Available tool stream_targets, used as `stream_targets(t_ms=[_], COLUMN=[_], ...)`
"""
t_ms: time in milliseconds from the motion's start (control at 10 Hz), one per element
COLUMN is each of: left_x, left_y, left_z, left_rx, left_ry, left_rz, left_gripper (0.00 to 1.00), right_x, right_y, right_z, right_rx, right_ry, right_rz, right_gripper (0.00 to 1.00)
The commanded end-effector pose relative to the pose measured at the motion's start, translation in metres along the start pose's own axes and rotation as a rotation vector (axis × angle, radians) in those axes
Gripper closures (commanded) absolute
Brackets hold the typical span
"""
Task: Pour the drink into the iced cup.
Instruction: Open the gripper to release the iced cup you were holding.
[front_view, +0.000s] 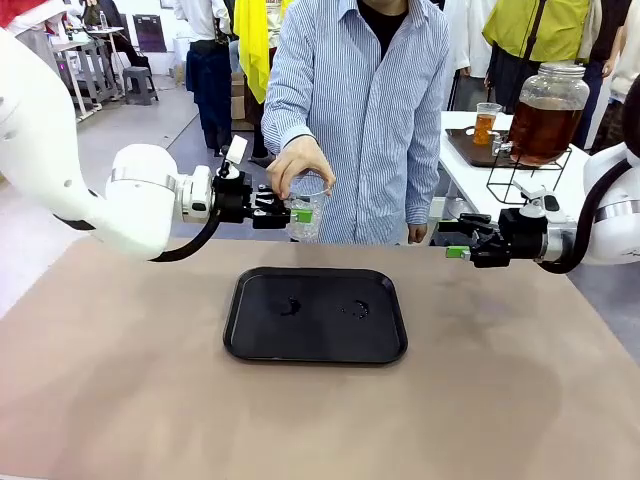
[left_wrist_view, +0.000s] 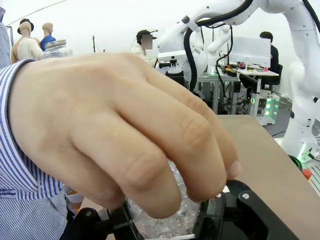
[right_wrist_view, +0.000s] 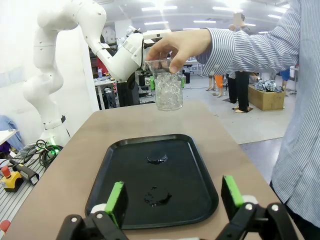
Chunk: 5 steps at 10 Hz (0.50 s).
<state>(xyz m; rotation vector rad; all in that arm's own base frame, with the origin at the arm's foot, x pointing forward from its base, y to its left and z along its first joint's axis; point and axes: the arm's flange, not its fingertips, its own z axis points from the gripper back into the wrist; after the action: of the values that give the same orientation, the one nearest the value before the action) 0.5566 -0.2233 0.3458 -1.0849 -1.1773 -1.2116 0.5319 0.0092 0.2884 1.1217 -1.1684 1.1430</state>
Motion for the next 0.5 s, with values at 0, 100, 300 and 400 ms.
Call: stream_targets(t_ms=[0, 100, 300, 400], left_x=[0.001, 0.001, 0.002, 0.004], left_y=[-0.001, -0.001, -0.001, -0.002], left_z=[0.000, 0.000, 0.005, 0.010], left_rx=[0.000, 0.000, 0.005, 0.005], left_ry=[-0.004, -0.004, 0.004, 0.012], left_rz=[-0.014, -0.014, -0.004, -0.012], left_gripper=[0.39, 0.39, 0.02, 0.00], right_x=[0.003, 0.003, 0.003, 0.003], right_y=[-0.002, -0.002, -0.002, -0.002], right_z=[-0.001, -0.001, -0.001, -0.001], right_rx=[0.003, 0.003, 0.003, 0.003], right_ry=[0.001, 0.001, 0.001, 0.001], right_rz=[0.003, 0.003, 0.003, 0.003], right_gripper=[0.00, 0.00, 0.00, 0.00])
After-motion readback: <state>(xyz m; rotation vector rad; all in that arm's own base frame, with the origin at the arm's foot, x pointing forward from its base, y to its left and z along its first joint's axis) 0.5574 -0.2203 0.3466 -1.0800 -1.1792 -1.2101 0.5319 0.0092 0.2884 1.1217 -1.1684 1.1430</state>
